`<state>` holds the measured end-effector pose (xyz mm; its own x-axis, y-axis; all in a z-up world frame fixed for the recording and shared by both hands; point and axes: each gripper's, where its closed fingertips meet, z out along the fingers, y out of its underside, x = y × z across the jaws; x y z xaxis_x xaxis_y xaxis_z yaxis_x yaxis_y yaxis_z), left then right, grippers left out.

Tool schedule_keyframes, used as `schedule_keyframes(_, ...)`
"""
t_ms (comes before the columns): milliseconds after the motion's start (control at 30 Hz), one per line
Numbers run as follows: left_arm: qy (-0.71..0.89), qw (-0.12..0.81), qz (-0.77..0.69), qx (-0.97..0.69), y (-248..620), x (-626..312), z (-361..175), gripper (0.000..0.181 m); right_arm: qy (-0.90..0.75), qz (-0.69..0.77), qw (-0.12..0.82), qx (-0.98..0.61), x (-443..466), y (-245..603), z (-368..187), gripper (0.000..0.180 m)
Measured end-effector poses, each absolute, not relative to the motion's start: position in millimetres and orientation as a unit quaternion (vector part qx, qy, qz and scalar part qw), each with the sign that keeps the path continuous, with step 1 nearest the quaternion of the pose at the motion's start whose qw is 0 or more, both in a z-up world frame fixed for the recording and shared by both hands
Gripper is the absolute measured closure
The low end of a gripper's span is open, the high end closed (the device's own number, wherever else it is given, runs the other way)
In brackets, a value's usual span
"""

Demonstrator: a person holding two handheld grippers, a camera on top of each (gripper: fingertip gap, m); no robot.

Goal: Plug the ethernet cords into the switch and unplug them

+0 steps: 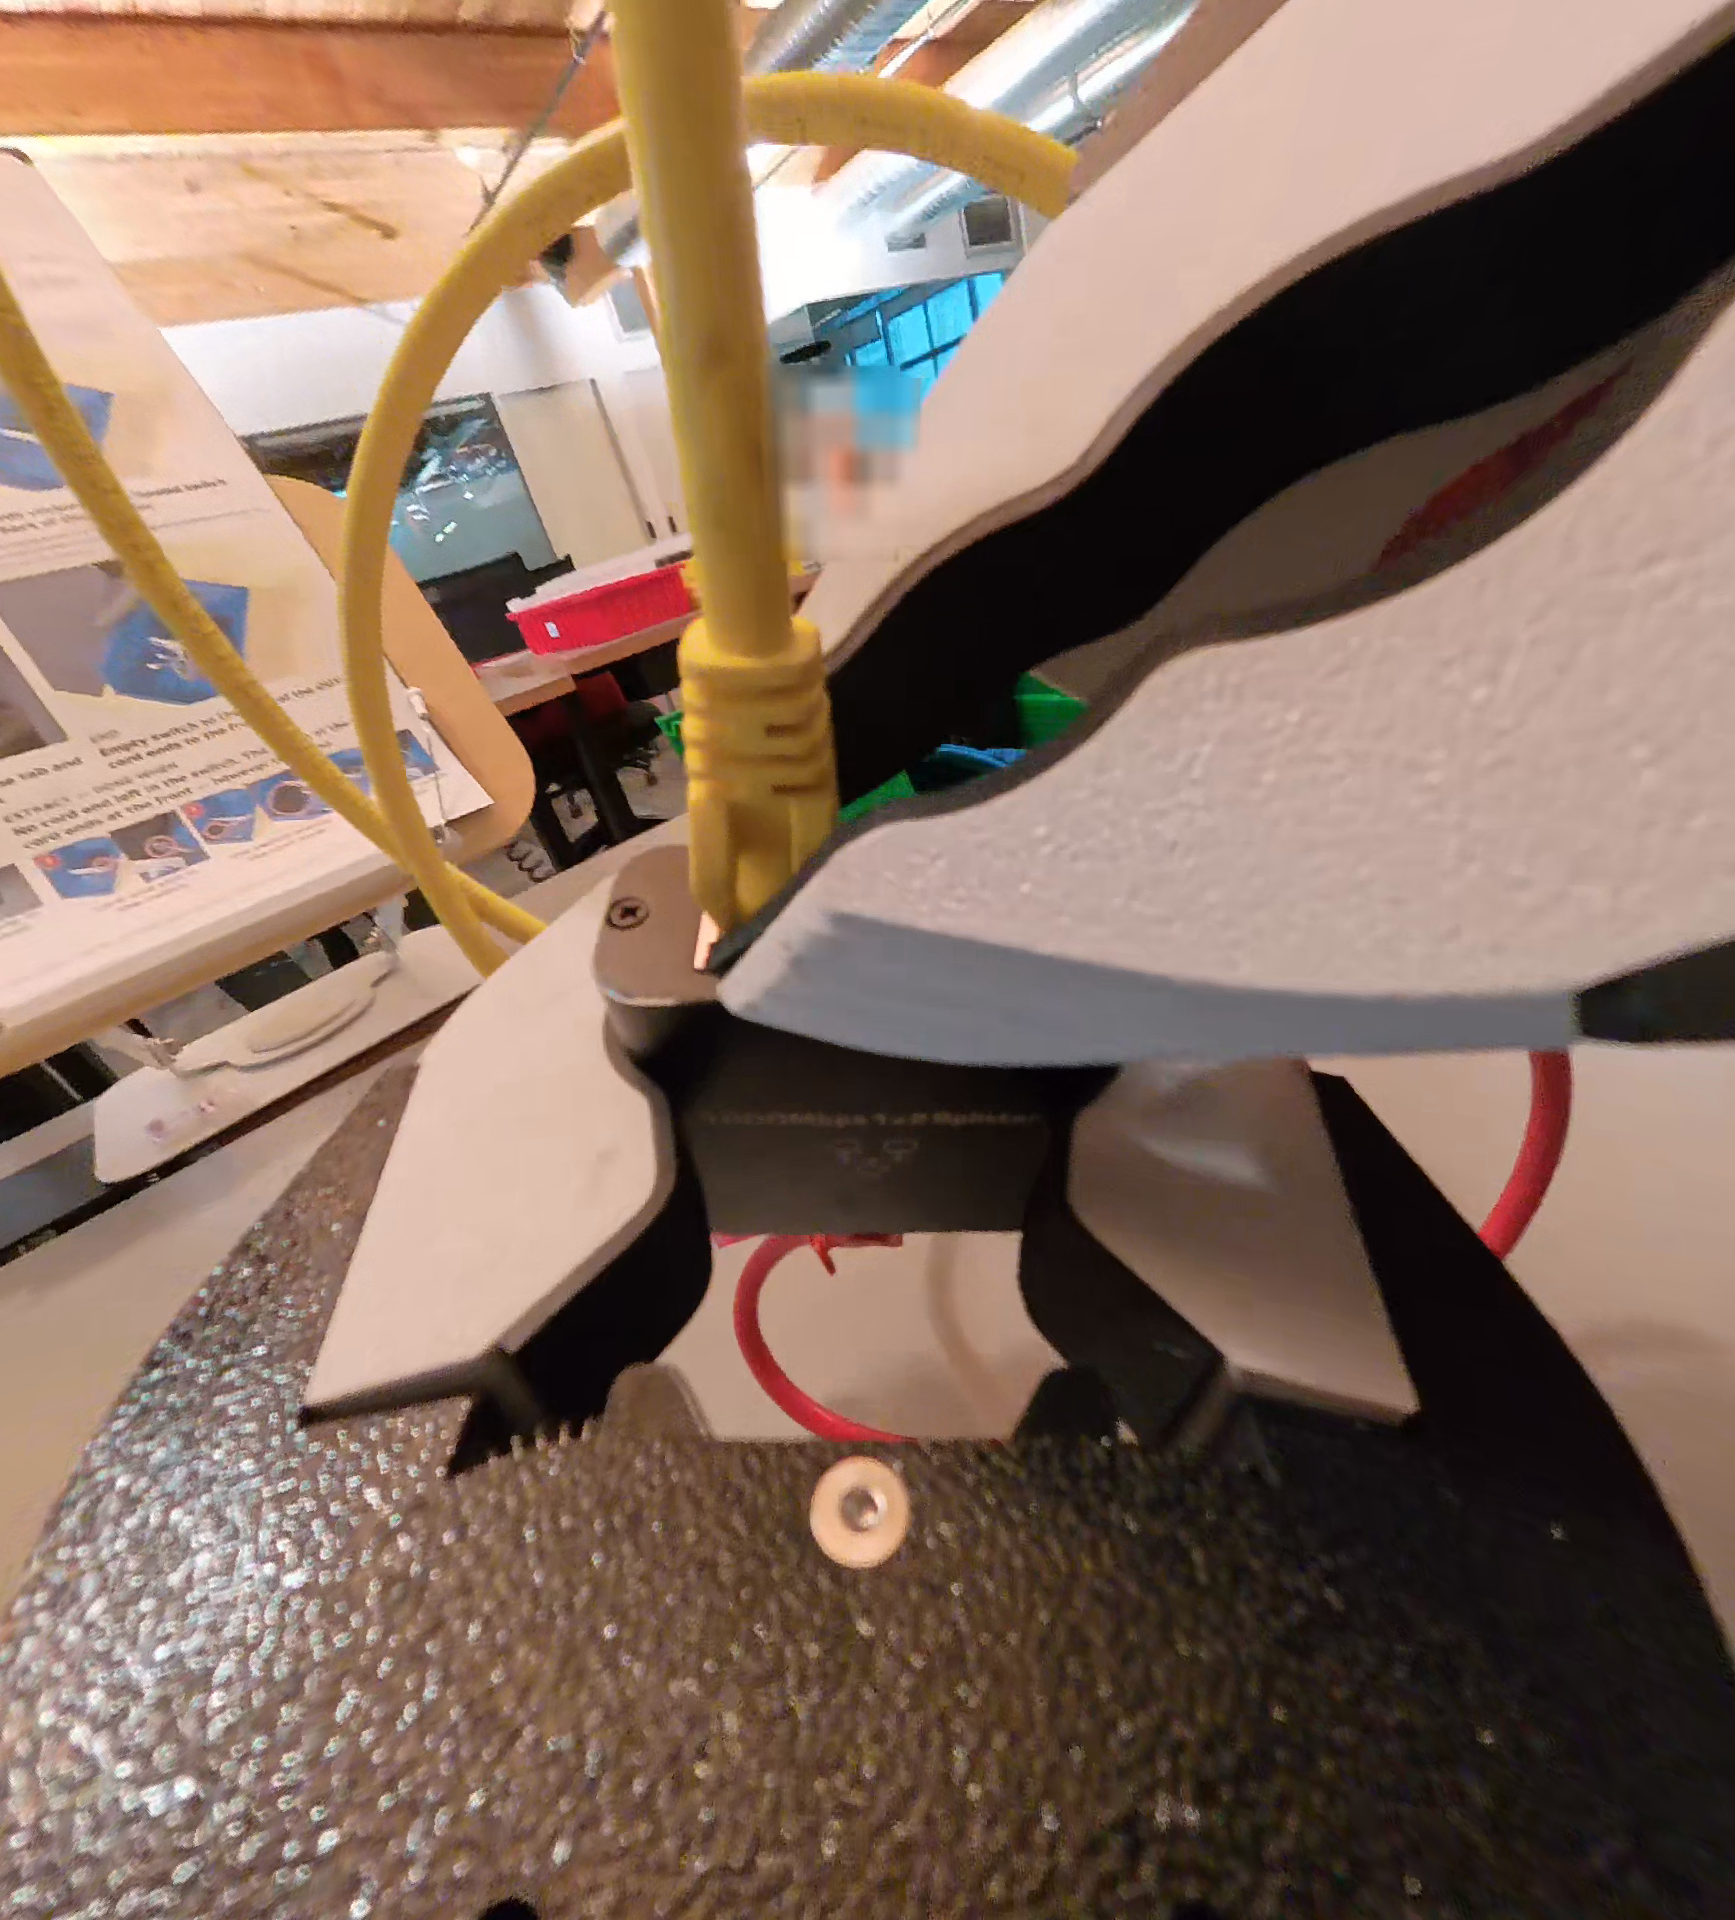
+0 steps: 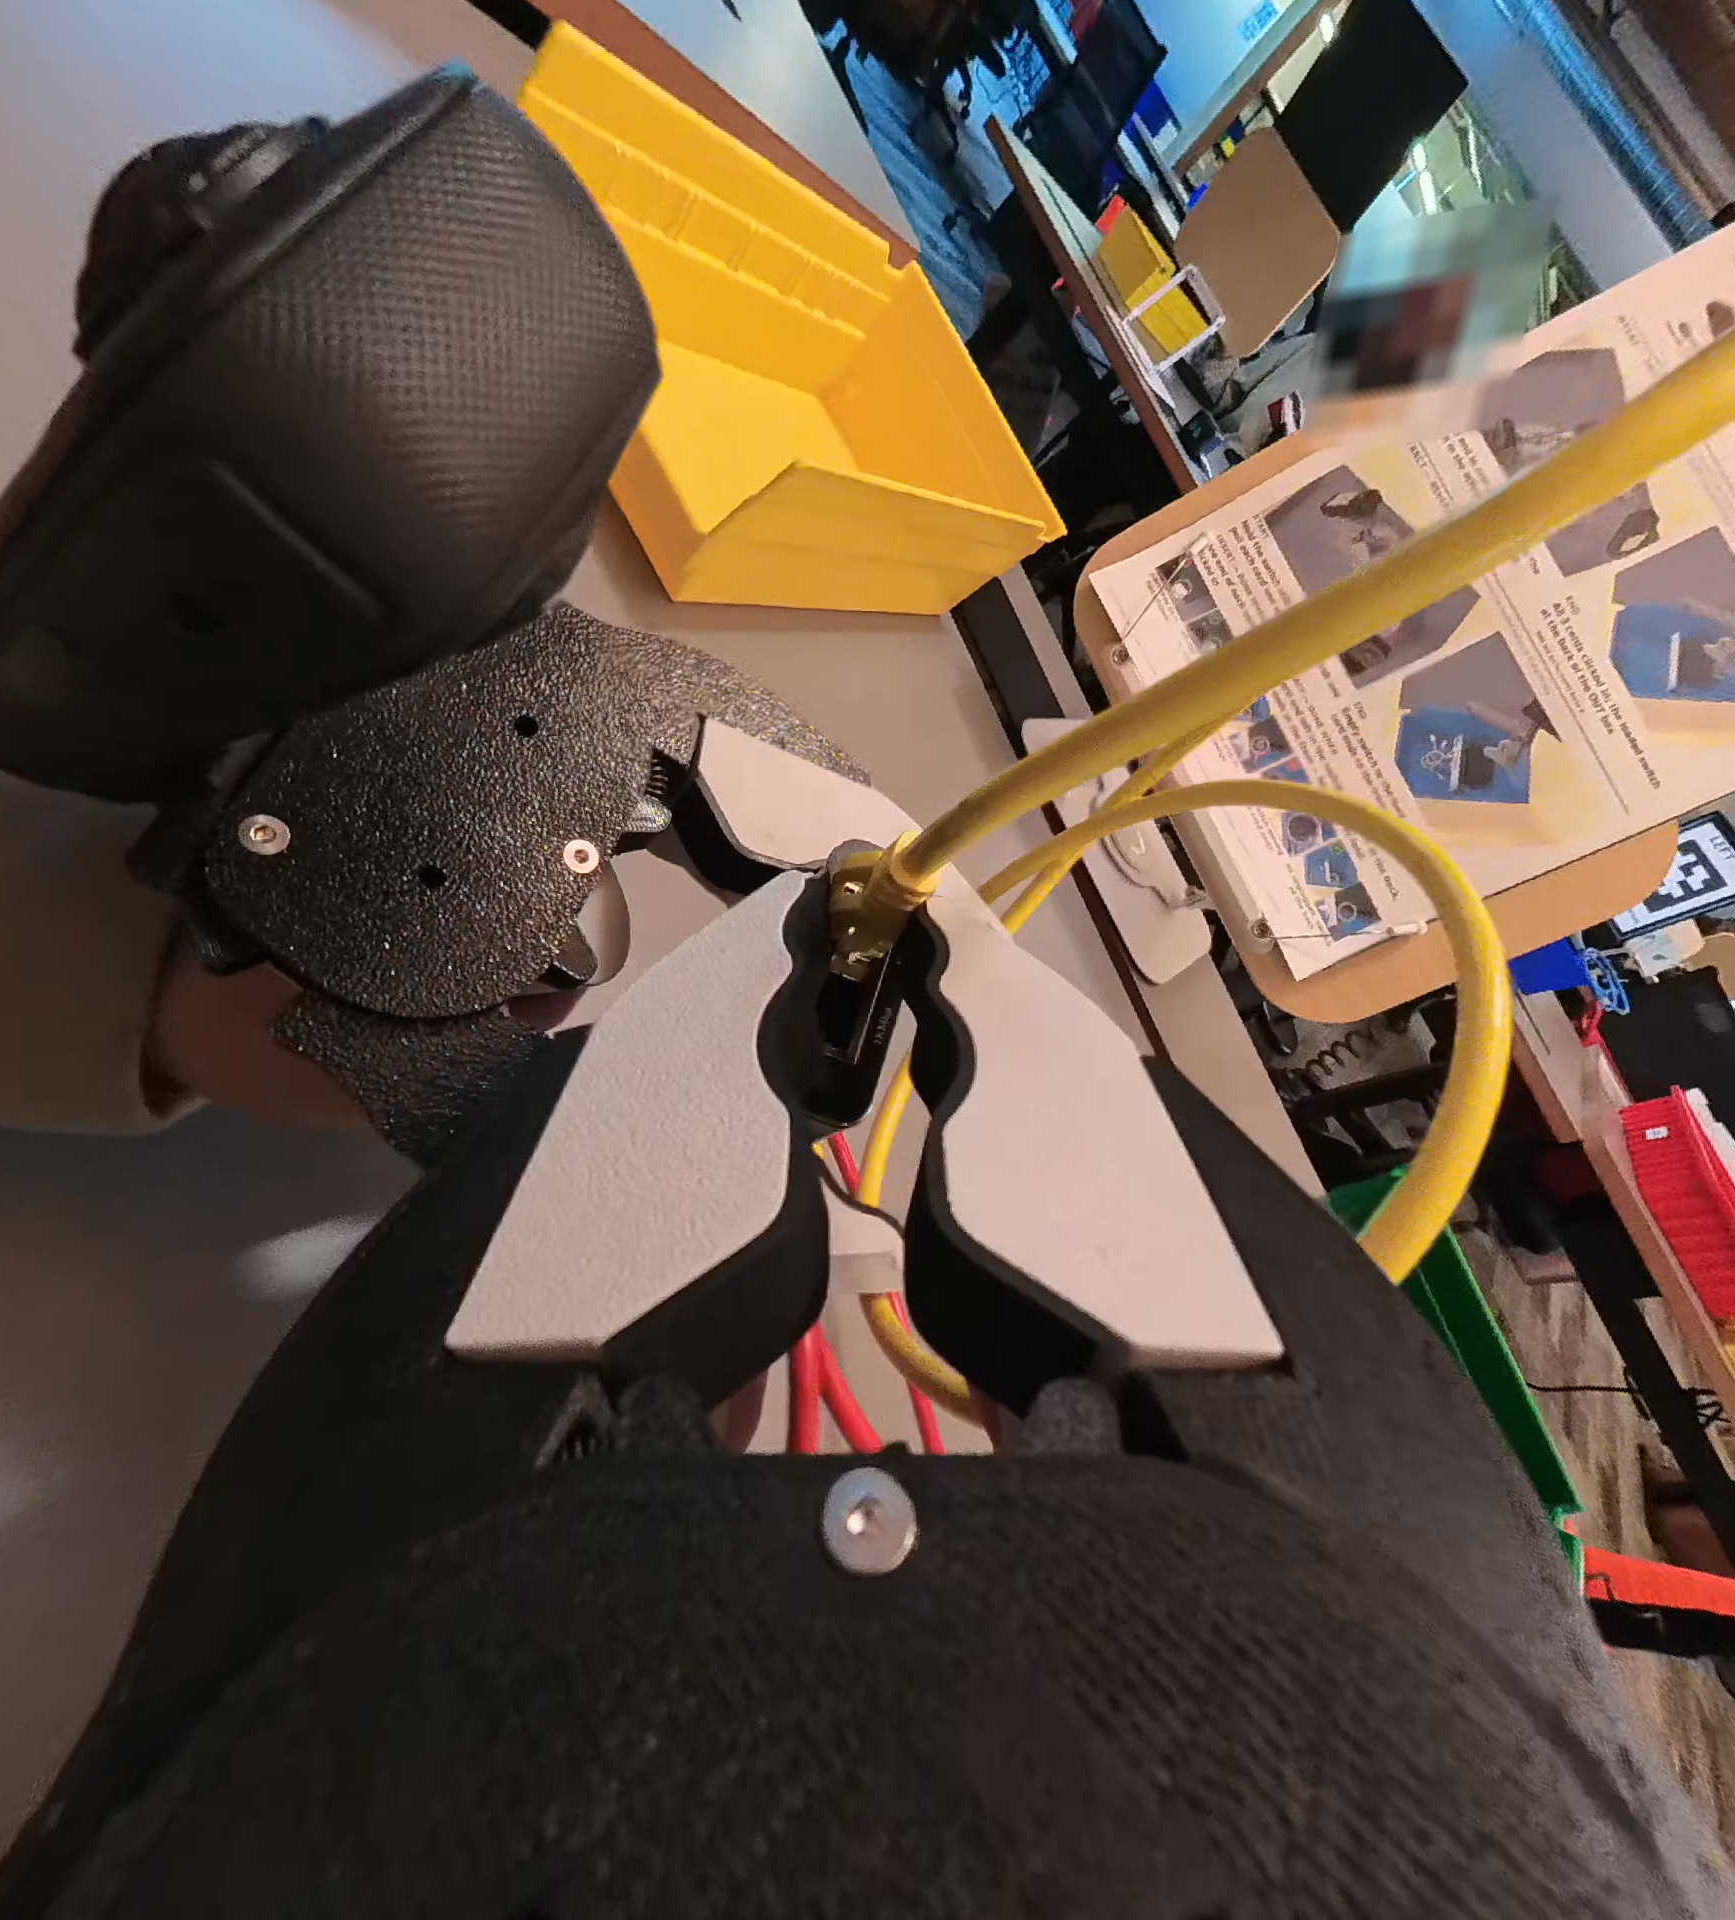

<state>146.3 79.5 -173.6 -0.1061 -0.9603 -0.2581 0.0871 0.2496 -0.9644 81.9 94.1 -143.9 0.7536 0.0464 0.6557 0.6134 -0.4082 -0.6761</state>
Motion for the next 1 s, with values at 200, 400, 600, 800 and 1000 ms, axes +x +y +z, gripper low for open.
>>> schedule_keyframes(200, 0.586, 0.516, -0.494, -0.384, 72, 152, -180, 0.105, -0.219, -0.295, 0.485, -0.794, 90, 91, -148, 0.164)
schedule_keyframes(400, 0.613, 0.47, -0.502, -0.389, 63, 160, -191, 0.105, -0.21, -0.28, 0.478, -0.806, 103, 87, -154, 0.164)
schedule_keyframes(600, 0.645, 0.433, -0.49, -0.396, 63, 172, -197, 0.105, -0.19, -0.257, 0.489, -0.812, 119, 89, -153, 0.165)
schedule_keyframes(800, 0.665, 0.405, -0.482, -0.402, 93, 207, -186, 0.105, -0.198, -0.255, 0.486, -0.812, 158, 121, -139, 0.165)
schedule_keyframes(1000, 0.658, 0.394, -0.476, -0.43, 149, 246, -198, 0.105, -0.208, -0.237, 0.49, -0.813, 198, 176, -149, 0.165)
